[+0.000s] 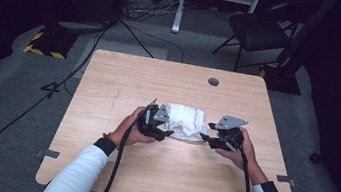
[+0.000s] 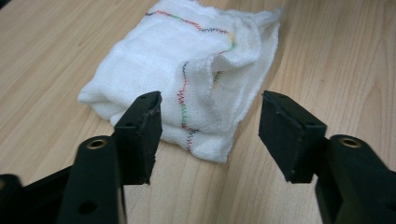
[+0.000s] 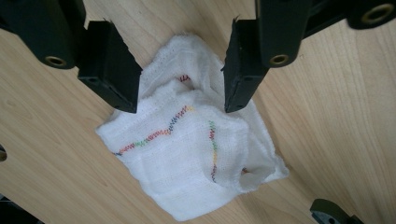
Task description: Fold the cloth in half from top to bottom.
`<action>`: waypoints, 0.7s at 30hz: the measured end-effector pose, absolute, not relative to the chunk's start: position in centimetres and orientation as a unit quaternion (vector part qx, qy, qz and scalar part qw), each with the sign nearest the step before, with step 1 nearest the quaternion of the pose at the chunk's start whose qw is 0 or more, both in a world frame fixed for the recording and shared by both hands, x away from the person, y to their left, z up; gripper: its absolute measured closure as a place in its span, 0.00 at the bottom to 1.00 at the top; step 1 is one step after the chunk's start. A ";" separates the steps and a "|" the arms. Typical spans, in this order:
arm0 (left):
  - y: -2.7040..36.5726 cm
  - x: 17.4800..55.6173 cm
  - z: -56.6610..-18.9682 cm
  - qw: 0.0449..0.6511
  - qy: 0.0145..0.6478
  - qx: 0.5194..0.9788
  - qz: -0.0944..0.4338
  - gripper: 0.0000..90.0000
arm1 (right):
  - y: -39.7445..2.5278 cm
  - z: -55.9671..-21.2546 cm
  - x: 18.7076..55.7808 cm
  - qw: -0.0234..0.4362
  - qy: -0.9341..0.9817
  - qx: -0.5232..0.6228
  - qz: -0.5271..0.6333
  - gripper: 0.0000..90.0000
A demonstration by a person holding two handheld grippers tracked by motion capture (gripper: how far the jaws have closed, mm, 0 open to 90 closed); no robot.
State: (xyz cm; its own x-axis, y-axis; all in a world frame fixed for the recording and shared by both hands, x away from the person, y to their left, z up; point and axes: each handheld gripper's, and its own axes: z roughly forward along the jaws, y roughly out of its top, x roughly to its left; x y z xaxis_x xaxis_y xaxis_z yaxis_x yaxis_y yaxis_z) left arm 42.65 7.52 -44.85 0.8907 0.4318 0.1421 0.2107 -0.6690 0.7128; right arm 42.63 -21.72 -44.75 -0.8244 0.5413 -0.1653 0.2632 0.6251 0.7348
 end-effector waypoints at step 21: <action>9.1 40.3 -44.7 0.334 0.197 0.903 0.187 0.22 | -25.1 -43.6 40.5 0.208 0.880 0.247 0.348 0.34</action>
State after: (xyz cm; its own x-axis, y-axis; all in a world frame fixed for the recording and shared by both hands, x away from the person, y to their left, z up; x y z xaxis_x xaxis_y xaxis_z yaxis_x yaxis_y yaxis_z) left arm 40.33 9.14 -44.69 0.8527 0.4800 0.2062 0.2305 -0.6999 0.6760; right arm 40.46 -25.07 -43.60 -0.7910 0.5799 -0.1949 0.2898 0.6358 0.7154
